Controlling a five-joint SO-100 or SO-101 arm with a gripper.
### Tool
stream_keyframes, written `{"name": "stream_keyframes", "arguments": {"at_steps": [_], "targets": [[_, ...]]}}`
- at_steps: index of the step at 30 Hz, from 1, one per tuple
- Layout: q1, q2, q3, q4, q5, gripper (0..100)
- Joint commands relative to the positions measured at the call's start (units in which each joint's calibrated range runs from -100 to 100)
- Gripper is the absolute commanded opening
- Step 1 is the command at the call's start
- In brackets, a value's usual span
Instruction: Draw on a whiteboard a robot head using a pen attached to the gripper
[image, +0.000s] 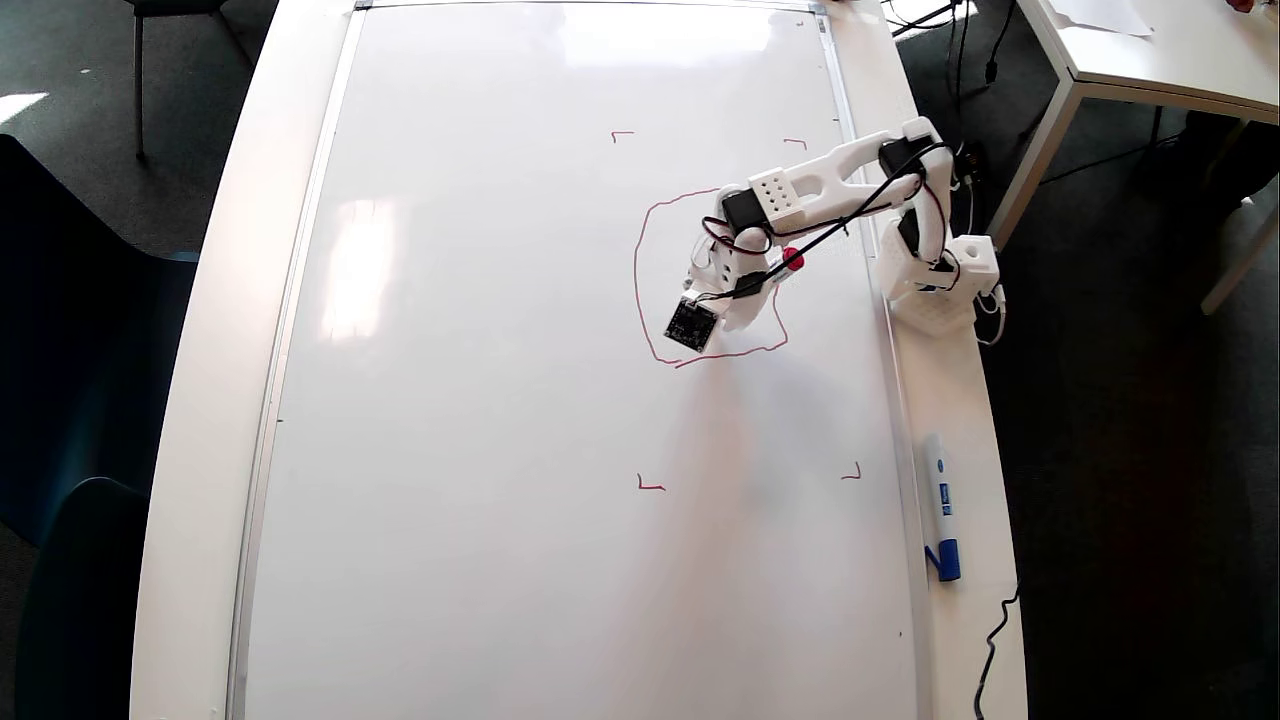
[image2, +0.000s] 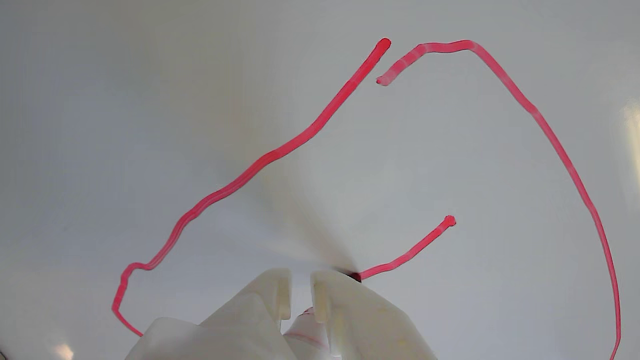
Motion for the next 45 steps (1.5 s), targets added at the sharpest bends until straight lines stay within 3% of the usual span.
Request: {"name": "stream_keyframes", "arguments": {"at_steps": [1,10,26,45], "targets": [[1.8,-1.0,0.8,0.1,0.0,1],[6.8,-0.2,0.2,0.0,0.2,1],[6.2,0.0,-0.2,-9.0,1.7,1],[-0.6,-0.1,-0.2,-10.1,1.9,1]]}}
